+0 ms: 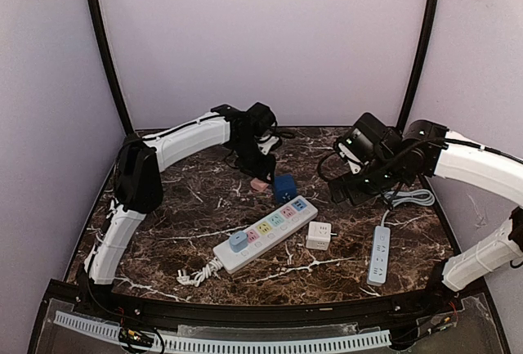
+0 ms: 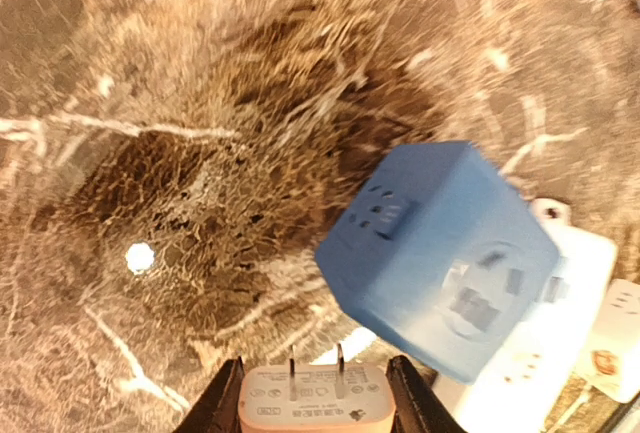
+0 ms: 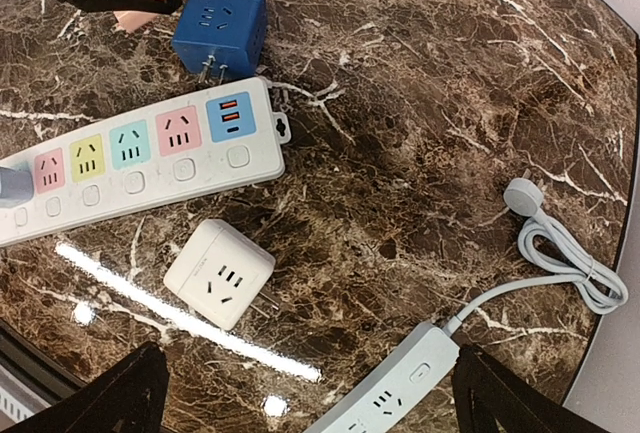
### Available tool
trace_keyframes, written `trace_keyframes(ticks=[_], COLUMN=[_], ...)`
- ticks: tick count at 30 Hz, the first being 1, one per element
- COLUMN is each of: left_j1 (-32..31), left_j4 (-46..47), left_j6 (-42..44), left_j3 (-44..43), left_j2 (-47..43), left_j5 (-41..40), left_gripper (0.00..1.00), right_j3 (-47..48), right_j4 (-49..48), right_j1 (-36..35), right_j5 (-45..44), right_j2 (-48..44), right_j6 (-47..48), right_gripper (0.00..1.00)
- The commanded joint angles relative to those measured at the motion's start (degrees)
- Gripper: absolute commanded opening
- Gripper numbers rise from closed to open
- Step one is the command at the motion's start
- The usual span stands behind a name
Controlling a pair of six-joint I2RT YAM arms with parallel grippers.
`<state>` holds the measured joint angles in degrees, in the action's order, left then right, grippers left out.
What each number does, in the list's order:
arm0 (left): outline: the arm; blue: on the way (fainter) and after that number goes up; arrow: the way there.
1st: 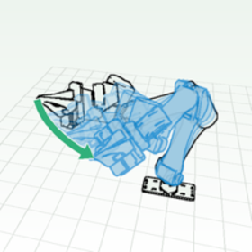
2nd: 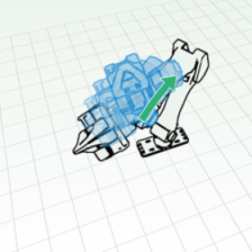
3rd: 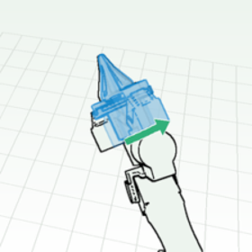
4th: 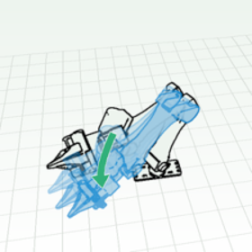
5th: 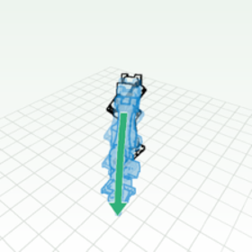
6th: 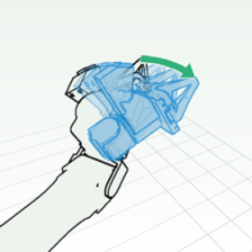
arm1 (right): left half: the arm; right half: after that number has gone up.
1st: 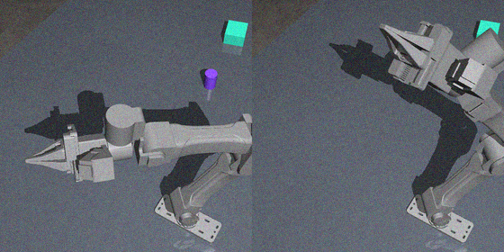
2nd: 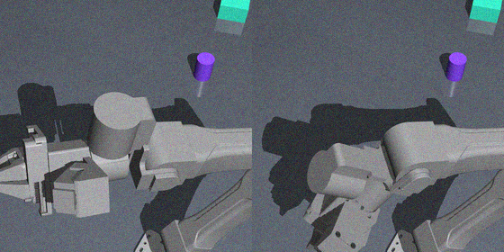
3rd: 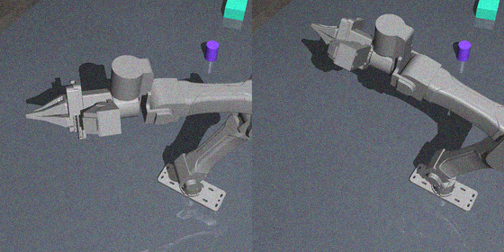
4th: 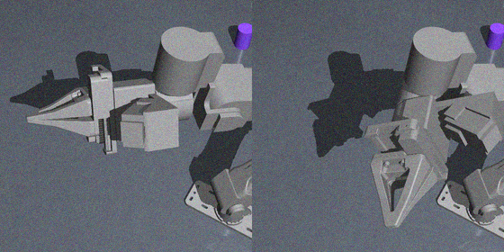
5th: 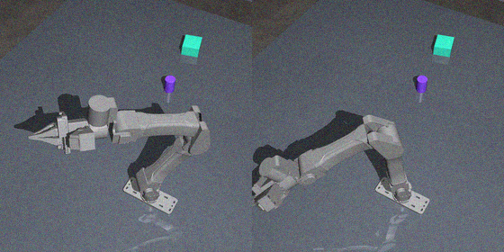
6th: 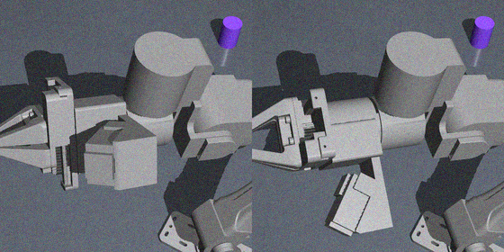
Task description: Insert the plug
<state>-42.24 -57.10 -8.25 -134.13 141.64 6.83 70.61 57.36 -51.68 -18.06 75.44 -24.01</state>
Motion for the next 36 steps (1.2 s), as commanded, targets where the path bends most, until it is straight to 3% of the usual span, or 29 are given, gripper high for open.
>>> trace_keyframes(ticks=[1,12,36], left_j1=[0.3,0.3,0.3], left_j4=[-2.0,-2.3,16.8], left_j6=[-2.5,-4.2,-28.9], left_j3=[-1.0,2.5,19.8], left_j2=[-8.3,-17.9,-37.9], left_j5=[2.9,3.7,10.0], left_gripper=[0.22,0.02,0.01], right_j3=[0.9,-0.3,-1.4], right_j4=[-2.1,-3.4,-13.5], right_j1=[0.4,0.4,0.4], right_j5=[-1.1,-0.8,3.7], right_j2=[-0.5,-2.9,-8.6], right_j6=[0.4,-1.0,-7.0], right_gripper=[0.99,0.99,0.99])
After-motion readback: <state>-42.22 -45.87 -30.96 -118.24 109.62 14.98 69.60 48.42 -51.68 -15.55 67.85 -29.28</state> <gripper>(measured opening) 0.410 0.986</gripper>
